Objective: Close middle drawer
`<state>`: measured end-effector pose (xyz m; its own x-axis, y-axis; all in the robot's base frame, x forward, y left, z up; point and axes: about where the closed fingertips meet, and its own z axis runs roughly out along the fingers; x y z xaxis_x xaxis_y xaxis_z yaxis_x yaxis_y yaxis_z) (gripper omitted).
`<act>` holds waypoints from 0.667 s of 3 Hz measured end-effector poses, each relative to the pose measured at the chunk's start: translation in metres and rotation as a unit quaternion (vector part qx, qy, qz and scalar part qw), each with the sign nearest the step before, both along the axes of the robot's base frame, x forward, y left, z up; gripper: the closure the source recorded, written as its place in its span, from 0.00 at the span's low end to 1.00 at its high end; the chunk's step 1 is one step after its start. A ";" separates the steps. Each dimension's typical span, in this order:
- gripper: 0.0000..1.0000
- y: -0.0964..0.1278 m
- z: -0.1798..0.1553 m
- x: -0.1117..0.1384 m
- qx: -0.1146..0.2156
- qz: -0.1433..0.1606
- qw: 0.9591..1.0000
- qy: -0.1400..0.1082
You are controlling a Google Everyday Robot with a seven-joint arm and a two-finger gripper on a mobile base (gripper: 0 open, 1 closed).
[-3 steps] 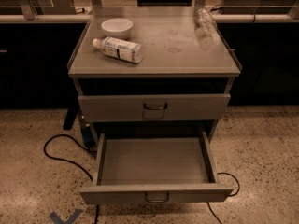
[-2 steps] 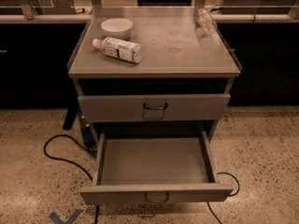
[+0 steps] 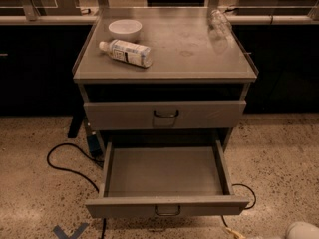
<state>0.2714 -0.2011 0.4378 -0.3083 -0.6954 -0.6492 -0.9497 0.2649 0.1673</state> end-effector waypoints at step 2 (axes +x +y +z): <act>0.00 0.007 0.013 0.009 -0.003 0.011 1.000 -0.015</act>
Offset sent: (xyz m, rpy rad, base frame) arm 0.0093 0.0066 0.0131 -0.0065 -0.0301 0.0214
